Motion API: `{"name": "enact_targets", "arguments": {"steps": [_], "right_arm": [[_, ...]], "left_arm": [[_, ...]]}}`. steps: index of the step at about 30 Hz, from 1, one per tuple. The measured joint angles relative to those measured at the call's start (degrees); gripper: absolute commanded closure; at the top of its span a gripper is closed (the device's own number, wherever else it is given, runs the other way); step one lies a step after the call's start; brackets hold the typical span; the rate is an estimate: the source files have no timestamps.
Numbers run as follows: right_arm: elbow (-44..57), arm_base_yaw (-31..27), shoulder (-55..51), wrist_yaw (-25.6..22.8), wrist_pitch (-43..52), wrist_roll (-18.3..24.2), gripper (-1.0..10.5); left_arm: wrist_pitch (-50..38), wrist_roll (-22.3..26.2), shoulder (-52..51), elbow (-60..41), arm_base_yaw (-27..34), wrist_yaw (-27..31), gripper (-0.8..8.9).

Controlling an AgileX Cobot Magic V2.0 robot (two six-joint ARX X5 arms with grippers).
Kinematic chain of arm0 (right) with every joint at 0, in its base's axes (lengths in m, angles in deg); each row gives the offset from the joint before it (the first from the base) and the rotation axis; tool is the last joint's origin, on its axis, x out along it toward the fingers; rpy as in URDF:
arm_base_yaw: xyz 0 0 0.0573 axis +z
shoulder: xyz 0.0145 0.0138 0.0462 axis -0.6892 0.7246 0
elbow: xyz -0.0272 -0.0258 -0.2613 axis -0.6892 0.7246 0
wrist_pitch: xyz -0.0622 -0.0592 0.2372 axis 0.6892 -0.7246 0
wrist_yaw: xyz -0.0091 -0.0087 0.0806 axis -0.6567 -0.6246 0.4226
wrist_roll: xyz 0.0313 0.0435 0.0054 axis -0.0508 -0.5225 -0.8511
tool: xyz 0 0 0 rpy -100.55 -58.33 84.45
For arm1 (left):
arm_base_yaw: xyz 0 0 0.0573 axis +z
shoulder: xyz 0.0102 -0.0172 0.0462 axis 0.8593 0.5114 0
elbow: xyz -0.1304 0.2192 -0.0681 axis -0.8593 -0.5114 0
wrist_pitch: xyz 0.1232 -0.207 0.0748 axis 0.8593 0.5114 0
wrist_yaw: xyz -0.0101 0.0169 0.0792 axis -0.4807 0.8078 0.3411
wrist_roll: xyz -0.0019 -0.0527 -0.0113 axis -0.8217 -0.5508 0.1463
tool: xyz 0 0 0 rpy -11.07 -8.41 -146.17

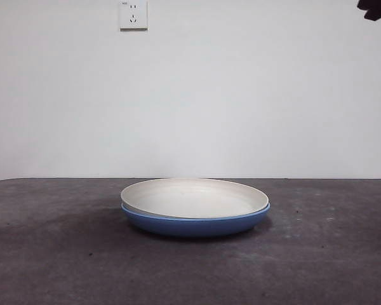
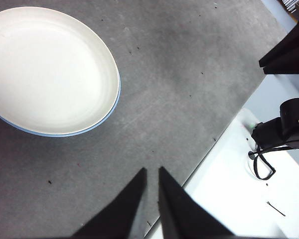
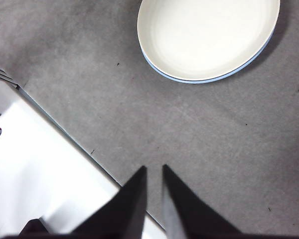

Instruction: Pick up the white plate, put it on the blue plate, put it on desk

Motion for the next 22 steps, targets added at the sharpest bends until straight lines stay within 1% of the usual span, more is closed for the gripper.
{"name": "enact_targets", "arguments": {"steps": [22], "right_arm": [[0.0,0.0,0.0,-0.02,0.96,0.44,9.3]], "left_arm": [[-0.2,0.02,0.0,0.0,0.0,0.0,7.98]]}}
